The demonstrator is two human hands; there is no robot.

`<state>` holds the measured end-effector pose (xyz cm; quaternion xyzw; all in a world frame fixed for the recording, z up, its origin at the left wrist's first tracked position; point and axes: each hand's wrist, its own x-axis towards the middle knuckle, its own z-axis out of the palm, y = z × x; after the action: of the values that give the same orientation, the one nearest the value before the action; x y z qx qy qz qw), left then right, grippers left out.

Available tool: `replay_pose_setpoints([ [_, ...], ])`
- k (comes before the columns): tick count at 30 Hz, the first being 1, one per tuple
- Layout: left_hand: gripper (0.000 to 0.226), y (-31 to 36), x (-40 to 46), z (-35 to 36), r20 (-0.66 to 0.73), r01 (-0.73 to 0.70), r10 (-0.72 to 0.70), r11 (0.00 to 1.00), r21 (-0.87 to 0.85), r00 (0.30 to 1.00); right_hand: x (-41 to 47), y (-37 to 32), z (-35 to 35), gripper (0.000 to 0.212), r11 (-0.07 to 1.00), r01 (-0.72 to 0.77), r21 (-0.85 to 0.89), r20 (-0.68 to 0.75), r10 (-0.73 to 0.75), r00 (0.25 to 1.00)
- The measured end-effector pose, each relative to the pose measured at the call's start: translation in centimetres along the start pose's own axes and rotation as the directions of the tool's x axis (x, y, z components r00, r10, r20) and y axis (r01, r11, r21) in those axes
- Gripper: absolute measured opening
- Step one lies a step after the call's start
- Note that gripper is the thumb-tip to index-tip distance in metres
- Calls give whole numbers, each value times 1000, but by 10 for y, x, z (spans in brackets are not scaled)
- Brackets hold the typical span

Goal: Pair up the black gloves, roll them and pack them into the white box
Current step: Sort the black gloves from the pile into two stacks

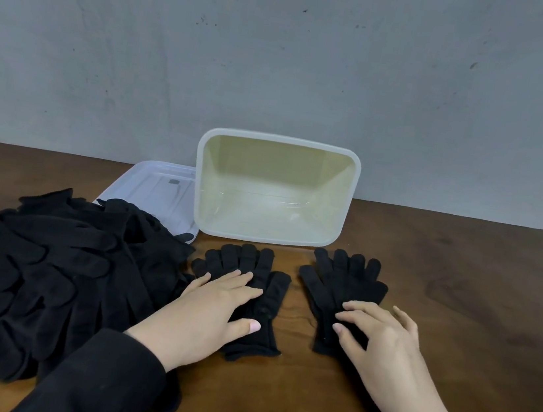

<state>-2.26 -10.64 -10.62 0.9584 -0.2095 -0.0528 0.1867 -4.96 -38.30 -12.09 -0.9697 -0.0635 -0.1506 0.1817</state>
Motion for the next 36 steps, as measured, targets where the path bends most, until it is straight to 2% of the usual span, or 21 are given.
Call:
replay_pose_setpoints([
  [3, 56, 0, 2, 1, -33, -2, 2, 1000, -21, 999, 0, -14, -8, 19, 992, 126, 1, -109, -126, 986],
  [5, 51, 4, 3, 1, -62, -12, 9, 999, -46, 998, 2, -35, -12, 27, 963, 257, 76, -152, -244, 958],
  [9, 35, 13, -1, -8, -301, -24, -13, 993, -117, 953, 13, -76, 10, 27, 904, 330, 270, -79, -321, 944],
  [13, 23, 11, -15, -31, -563, 11, -48, 998, -69, 825, 19, -89, 38, 29, 901, 328, 283, 99, -368, 925],
  [16, 17, -13, -26, -52, -640, 115, -110, 993, -35, 761, 19, -88, 41, 28, 910, 314, 271, 154, -363, 919],
  [18, 16, -36, -36, -69, -703, 222, -186, 974, -41, 686, 19, -86, 41, 27, 917, 298, 266, 174, -350, 921],
  [20, 18, -61, -49, -86, -763, 368, -305, 925, -95, 570, 19, -85, 41, 27, 921, 287, 264, 190, -342, 920],
  [22, 25, -83, -64, -98, -743, 517, -451, 840, -165, 495, 20, -84, 42, 26, 923, 280, 264, 199, -336, 920],
  [23, 30, -94, -70, -102, -702, 584, -520, 791, -180, 487, 20, -84, 41, 26, 924, 274, 266, 206, -333, 920],
  [25, 38, -110, -80, -104, -595, 667, -607, 729, -153, 527, 20, -85, 40, 26, 925, 264, 273, 218, -327, 920],
  [29, 45, -122, -86, -103, -439, 664, -600, 748, -11, 669, 19, -87, 38, 25, 923, 260, 283, 226, -328, 917],
  [31, 34, -123, -88, -107, -444, 641, -575, 767, -2, 687, 19, -87, 37, 25, 922, 256, 289, 233, -328, 916],
  [33, 18, -123, -91, -113, -490, 630, -555, 776, -16, 672, 18, -88, 36, 25, 922, 252, 295, 238, -326, 915],
  [36, 19, -111, -94, -123, -575, 572, -504, 817, -73, 645, 17, -88, 36, 25, 920, 252, 301, 235, -328, 915],
])
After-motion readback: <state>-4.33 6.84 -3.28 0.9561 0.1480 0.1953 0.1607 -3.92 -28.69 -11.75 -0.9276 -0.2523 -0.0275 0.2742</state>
